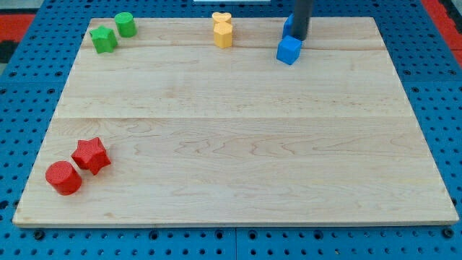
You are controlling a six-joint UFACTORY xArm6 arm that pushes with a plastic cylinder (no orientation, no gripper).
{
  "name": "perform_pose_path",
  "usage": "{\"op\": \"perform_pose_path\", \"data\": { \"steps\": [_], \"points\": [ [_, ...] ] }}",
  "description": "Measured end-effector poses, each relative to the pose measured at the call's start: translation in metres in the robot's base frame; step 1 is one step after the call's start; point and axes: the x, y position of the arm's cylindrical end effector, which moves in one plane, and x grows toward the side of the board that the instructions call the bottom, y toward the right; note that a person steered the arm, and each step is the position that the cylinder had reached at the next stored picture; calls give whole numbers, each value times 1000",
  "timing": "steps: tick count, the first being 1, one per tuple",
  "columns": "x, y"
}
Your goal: Push blue triangle beside blue cube
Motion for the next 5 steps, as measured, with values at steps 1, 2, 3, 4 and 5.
{"op": "perform_pose_path", "data": {
  "steps": [1,2,3,4,5],
  "points": [
    [-32,23],
    [-53,6],
    [-48,-59],
    [-13,-76],
    [28,-78]
  ]
}}
